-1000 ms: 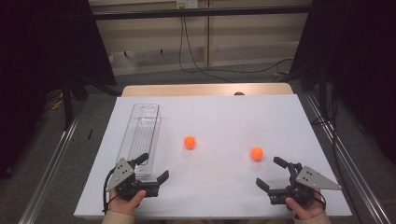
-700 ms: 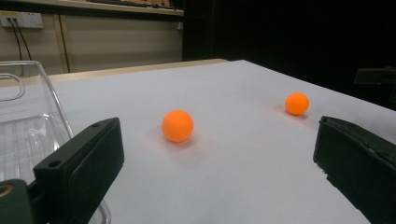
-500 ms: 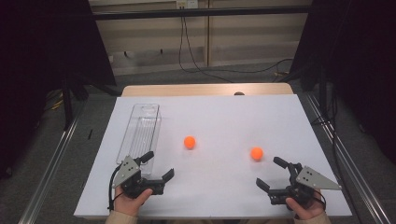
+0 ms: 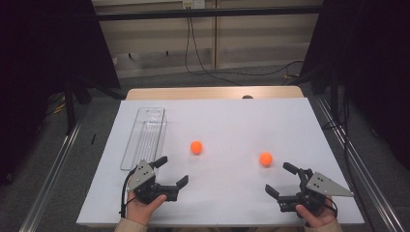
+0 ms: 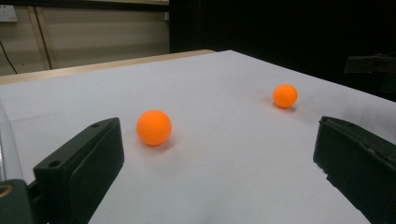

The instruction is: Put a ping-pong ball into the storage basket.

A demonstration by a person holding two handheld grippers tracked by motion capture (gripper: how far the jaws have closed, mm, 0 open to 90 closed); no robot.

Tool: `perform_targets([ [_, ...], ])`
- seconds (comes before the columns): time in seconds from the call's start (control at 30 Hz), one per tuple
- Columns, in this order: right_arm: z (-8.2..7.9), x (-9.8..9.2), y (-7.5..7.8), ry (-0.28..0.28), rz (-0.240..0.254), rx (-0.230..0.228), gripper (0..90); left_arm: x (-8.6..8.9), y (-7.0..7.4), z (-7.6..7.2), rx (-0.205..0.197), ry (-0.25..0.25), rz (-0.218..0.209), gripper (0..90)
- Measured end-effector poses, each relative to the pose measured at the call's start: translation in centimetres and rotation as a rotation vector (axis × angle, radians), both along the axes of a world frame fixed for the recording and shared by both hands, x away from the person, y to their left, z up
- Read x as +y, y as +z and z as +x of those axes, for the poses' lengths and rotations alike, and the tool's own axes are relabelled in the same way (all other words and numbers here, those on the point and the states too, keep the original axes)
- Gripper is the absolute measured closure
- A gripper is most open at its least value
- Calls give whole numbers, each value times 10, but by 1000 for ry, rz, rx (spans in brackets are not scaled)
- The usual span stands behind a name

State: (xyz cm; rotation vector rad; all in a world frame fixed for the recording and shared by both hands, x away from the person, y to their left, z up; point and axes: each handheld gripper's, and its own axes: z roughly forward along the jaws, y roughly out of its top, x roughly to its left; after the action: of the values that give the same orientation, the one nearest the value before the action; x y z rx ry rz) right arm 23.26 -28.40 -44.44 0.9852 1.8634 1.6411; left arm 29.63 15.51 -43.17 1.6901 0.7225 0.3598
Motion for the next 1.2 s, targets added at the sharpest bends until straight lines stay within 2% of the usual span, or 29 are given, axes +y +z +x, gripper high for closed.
perform_targets([
  [0.47,0,0,0,2,1,-2,16,-18,-3,3,16,-44,29,18],
  [1.2,0,0,1,5,-2,-2,17,-35,-5,8,23,-67,51,19],
])
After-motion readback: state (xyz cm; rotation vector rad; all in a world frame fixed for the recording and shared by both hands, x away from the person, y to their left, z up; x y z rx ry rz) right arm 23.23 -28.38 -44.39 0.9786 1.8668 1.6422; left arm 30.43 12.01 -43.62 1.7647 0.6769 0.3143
